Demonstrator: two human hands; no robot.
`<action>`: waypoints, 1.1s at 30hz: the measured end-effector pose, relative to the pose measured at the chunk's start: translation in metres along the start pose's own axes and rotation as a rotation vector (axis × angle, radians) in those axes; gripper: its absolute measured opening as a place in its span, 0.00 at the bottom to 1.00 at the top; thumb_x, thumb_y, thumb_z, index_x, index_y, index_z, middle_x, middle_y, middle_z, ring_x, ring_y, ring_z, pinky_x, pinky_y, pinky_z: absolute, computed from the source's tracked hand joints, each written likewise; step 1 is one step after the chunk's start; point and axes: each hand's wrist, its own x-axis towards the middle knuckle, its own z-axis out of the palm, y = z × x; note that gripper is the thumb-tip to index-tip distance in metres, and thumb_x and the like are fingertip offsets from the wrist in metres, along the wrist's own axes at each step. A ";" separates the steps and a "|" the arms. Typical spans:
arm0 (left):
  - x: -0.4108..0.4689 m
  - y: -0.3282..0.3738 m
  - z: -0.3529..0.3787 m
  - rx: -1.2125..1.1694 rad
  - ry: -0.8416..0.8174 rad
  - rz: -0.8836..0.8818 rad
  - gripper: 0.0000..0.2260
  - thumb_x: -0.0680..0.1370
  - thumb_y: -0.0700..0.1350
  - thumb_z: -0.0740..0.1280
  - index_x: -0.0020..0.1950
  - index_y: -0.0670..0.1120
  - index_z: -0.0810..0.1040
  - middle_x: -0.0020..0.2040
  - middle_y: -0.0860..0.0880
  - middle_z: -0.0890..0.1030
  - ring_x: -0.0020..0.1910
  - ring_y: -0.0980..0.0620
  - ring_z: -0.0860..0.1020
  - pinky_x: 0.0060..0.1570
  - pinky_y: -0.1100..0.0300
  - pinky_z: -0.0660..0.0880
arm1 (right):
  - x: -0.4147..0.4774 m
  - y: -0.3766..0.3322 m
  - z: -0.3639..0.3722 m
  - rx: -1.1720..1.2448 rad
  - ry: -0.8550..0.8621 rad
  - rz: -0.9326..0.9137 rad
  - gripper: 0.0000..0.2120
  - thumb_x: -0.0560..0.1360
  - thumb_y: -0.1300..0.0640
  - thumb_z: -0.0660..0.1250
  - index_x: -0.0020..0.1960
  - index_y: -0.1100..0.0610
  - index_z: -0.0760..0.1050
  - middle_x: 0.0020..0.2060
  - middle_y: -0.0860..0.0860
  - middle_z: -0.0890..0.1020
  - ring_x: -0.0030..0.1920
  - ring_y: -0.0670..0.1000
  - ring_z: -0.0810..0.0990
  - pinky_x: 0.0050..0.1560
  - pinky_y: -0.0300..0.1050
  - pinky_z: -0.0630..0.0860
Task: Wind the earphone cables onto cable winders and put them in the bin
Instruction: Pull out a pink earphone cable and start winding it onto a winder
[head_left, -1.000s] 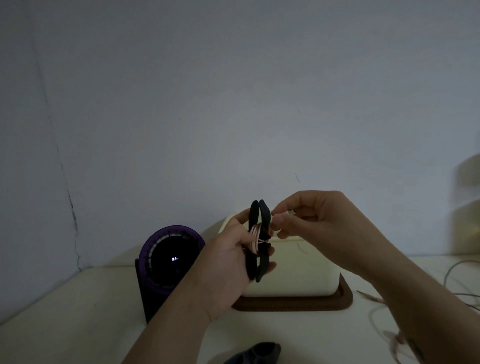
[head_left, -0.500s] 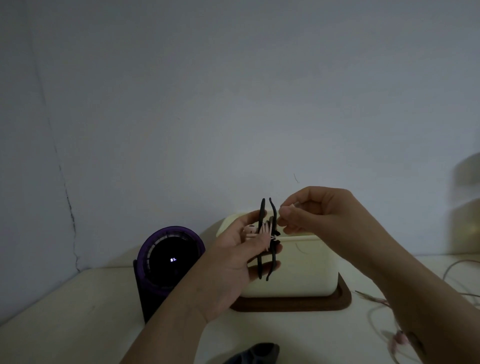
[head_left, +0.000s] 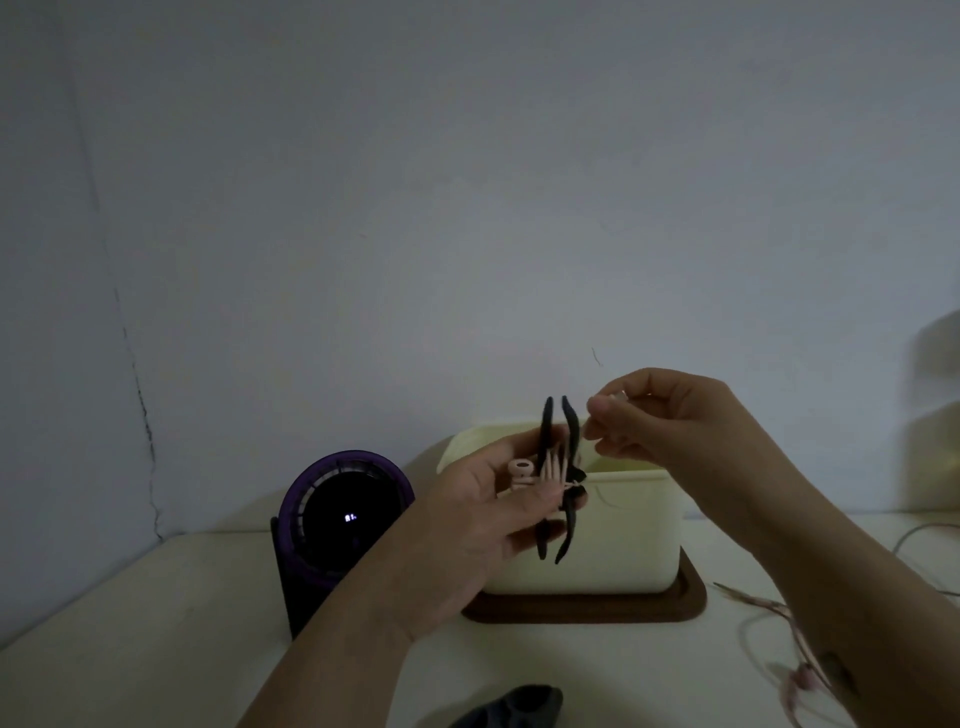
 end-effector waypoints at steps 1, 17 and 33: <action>-0.001 0.000 0.000 0.050 -0.022 -0.005 0.18 0.68 0.41 0.71 0.58 0.49 0.81 0.52 0.49 0.83 0.53 0.50 0.82 0.57 0.56 0.77 | 0.001 0.001 0.000 0.002 -0.013 0.015 0.05 0.72 0.57 0.70 0.43 0.59 0.80 0.35 0.54 0.85 0.37 0.51 0.84 0.49 0.48 0.80; -0.004 0.005 -0.002 0.012 -0.023 -0.086 0.18 0.70 0.40 0.69 0.59 0.49 0.78 0.51 0.48 0.83 0.50 0.49 0.83 0.45 0.57 0.80 | -0.005 -0.008 0.001 0.031 -0.117 -0.009 0.06 0.70 0.55 0.71 0.41 0.58 0.81 0.35 0.54 0.85 0.38 0.51 0.83 0.49 0.45 0.80; 0.002 0.011 0.007 -0.269 0.149 -0.010 0.15 0.70 0.46 0.64 0.53 0.40 0.77 0.48 0.43 0.80 0.46 0.49 0.79 0.41 0.55 0.80 | -0.016 -0.008 0.028 -0.110 -0.180 -0.186 0.03 0.70 0.56 0.73 0.40 0.49 0.83 0.42 0.46 0.84 0.43 0.45 0.83 0.49 0.41 0.80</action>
